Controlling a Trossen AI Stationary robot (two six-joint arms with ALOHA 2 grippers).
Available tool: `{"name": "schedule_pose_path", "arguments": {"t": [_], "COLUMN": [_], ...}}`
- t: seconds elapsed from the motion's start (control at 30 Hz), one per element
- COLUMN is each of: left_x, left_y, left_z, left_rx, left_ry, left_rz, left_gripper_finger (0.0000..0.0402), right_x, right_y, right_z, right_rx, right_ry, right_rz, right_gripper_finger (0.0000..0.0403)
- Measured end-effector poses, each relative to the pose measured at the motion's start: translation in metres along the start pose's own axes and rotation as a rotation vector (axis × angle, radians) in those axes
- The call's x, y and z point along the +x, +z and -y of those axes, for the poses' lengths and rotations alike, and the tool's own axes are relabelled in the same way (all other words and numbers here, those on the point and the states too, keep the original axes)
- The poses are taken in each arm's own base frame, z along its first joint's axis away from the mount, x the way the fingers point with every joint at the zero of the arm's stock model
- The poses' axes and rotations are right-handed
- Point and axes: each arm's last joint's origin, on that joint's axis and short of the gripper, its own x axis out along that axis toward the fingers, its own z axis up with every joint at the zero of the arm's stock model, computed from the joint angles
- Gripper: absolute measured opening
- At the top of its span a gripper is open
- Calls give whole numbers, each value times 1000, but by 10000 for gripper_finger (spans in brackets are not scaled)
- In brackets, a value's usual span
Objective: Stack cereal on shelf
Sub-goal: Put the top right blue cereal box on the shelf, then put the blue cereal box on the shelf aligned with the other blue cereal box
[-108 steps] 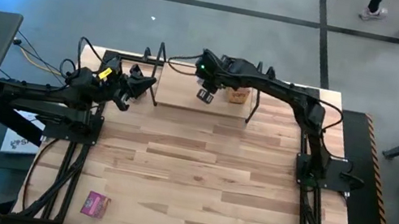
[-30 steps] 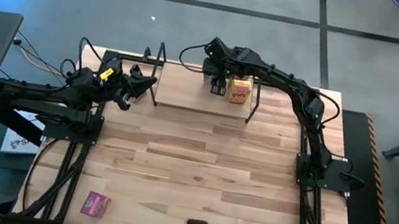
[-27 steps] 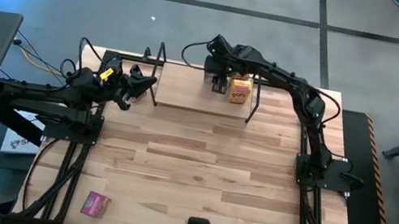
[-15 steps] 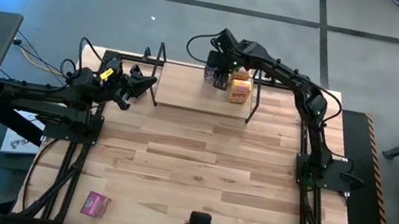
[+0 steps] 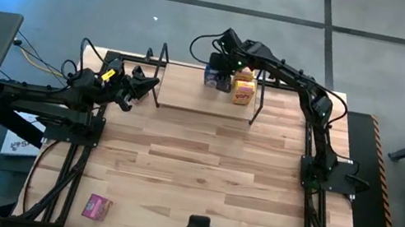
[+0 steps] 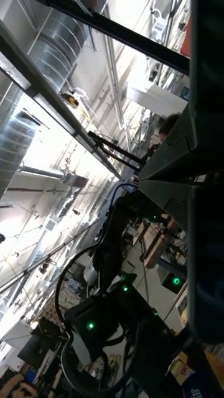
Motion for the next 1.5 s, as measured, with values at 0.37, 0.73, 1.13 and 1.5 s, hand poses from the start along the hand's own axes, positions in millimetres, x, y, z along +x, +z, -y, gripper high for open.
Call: {"name": "schedule_pose_path", "arguments": {"t": [0.37,0.73,1.13,1.5], "left_x": [0,0,0,0], "left_y": [0,0,0,0], "left_z": [0,0,0,0], "left_rx": [0,0,0,2], "left_ry": [0,0,0,0], "left_rz": [0,0,0,0], "left_gripper_finger": [0,0,0,0], "right_x": [0,0,-20,-88], "right_y": [-1,-1,7,20], "right_z": [2,2,9,18], "right_rx": [32,85,78,181], "right_ry": [-2,-1,-16,135], "right_rz": [-1,1,39,165], "right_gripper_finger": [182,234,244,244]}}
